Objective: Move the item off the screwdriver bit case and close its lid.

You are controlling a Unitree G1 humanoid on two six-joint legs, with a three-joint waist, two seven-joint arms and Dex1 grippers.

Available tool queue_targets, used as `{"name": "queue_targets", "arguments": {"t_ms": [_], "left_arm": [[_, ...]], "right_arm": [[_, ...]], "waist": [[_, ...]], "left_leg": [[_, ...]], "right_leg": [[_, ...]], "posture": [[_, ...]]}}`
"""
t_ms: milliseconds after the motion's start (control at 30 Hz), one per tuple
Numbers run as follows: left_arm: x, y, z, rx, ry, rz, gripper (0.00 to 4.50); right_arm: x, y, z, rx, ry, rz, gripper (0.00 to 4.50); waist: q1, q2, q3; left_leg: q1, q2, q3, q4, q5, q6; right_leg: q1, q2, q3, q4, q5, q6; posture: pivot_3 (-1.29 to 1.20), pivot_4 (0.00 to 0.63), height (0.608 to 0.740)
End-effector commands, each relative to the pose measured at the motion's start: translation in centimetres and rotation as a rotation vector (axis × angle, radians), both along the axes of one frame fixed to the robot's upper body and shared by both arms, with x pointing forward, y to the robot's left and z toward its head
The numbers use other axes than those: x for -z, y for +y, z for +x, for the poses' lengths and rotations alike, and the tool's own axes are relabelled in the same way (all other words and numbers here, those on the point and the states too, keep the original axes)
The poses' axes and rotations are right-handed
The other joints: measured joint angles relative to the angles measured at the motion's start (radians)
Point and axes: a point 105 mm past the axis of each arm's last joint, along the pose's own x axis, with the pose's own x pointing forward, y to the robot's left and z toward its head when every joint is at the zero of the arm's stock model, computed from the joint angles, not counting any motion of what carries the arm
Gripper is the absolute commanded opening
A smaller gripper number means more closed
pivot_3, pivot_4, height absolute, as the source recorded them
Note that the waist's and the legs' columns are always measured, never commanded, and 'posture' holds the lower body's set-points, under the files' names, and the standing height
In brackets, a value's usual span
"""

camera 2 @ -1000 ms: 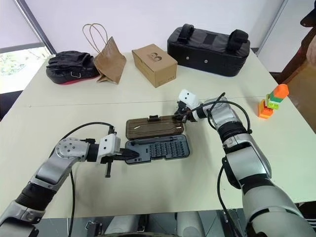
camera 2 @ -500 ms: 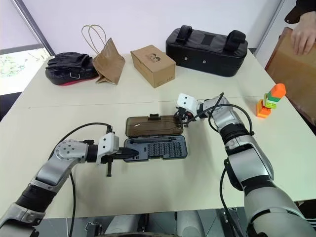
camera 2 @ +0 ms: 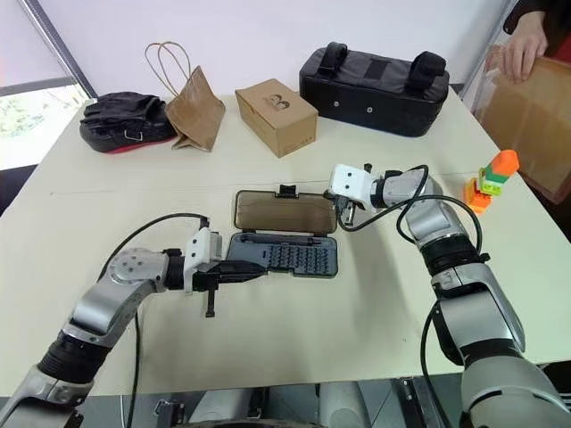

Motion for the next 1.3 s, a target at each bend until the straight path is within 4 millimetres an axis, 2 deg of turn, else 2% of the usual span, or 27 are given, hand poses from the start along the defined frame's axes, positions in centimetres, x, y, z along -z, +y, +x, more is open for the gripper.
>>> {"name": "queue_targets", "arguments": {"t_ms": [33,100,133,233,367,467,567,633,733,833,1000,1100,1300], "left_arm": [[-4.5,0.0,0.2,-0.015,-0.015,-0.149,0.0],[-6.5,0.6,1.4,-0.082,0.0,-0.235,0.0],[-7.4,1.5,2.8,-0.146,0.007,-0.283,0.0],[-8.3,4.1,6.4,-0.329,0.005,-0.35,0.0],[-6.3,8.1,11.6,-0.62,-0.014,-0.325,0.0],[-4.4,9.1,13.9,-0.722,-0.009,-0.271,0.0],[-2.0,8.9,15.2,-0.754,0.003,-0.173,0.0],[0.0,7.6,15.7,-0.722,0.058,-0.129,0.0],[1.5,5.4,15.5,-0.604,0.098,-0.086,0.0],[2.4,3.3,14.6,-0.46,0.163,-0.077,0.0],[2.5,2.3,14.0,-0.361,0.195,-0.078,0.0],[2.5,2.2,13.7,-0.325,0.204,-0.084,0.0],[2.9,3.1,13.4,-0.328,0.198,-0.06,0.0]], "right_arm": [[-1.9,-0.1,0.2,-0.001,-0.077,0.021,0.06],[-1.8,-0.1,0.1,-0.007,-0.08,0.013,0.06],[-1.8,-0.1,0.0,-0.009,-0.086,0.012,0.06],[-1.8,0.0,0.1,-0.015,-0.099,0.01,0.06],[-2.1,0.2,-0.1,-0.03,-0.117,0.016,0.06],[-2.3,0.3,-0.1,-0.032,-0.121,0.021,0.06],[-2.3,0.4,-0.1,-0.033,-0.124,0.027,0.06],[-2.3,0.5,-0.1,-0.037,-0.128,0.031,0.06],[-2.4,0.7,-0.1,-0.04,-0.131,0.034,0.06],[-2.5,0.9,-0.1,-0.046,-0.133,0.034,0.06],[-2.6,1.2,-0.3,-0.057,-0.128,0.034,0.06],[-2.6,1.4,-0.6,-0.069,-0.133,0.029,0.95],[-3.0,1.6,-1.4,-0.093,-0.149,-0.024,4.17]], "waist": [[0.001,0.0,0.0],[0.001,0.0,0.0],[0.002,-0.001,0.001],[0.002,-0.001,0.001],[0.0,-0.001,0.001],[0.001,-0.001,0.001],[0.003,-0.001,0.001],[0.006,-0.001,0.001],[0.005,-0.001,0.001],[0.001,-0.002,0.001],[0.002,-0.002,0.001],[0.003,-0.002,0.001],[0.004,-0.002,0.001]], "left_leg": [[0.0,0.0,0.0,0.0,0.0,0.0],[0.0,0.0,0.0,0.0,0.0,0.0],[0.0,0.0,0.0,0.0,0.0,0.0],[0.0,0.0,0.0,0.0,0.0,0.0],[0.0,-0.002,0.0,0.0,0.001,-0.001],[0.0,-0.003,0.0,0.0,0.002,-0.004],[-0.001,-0.003,0.0,0.0,0.004,-0.006],[-0.001,-0.003,0.0,0.0,0.004,-0.007],[-0.001,-0.004,0.001,0.0,0.004,-0.007],[-0.003,-0.003,0.001,0.0,0.004,-0.007],[-0.003,-0.003,0.001,0.0,0.001,-0.002],[-0.003,-0.003,0.001,0.0,0.001,-0.002],[-0.003,-0.003,0.001,0.0,0.001,-0.002]], "right_leg": [[0.0,0.0,0.0,0.0,0.0,0.0],[0.0,0.0,0.0,0.0,0.0,0.0],[0.0,0.0,0.0,0.0,0.0,0.0],[0.0,0.0,0.0,0.0,0.0,0.0],[0.0,0.001,0.0,-0.001,0.0,0.0],[0.0,0.001,0.0,-0.001,0.0,0.0],[0.0,0.001,-0.001,-0.002,0.0,0.0],[0.0,0.001,-0.001,-0.003,0.0,0.0],[0.0,0.001,-0.001,-0.003,0.0,0.0],[-0.002,0.001,-0.001,-0.002,0.0,0.0],[-0.002,0.001,-0.001,-0.002,0.0,0.0],[-0.002,0.001,-0.001,-0.002,0.0,0.0],[-0.002,0.001,-0.001,-0.002,0.0,0.0]], "posture": [[0.0,0.15,0.74],[0.0,0.15,0.74],[0.0,0.15,0.74],[0.0,0.15,0.74],[0.0,0.15,0.74],[0.0,0.15,0.74],[0.0,0.15,0.74],[0.0,0.15,0.74],[0.0,0.15,0.74],[0.0,0.15,0.74],[0.0,0.15,0.74],[0.0,0.15,0.74],[0.0,0.15,0.74]]}}
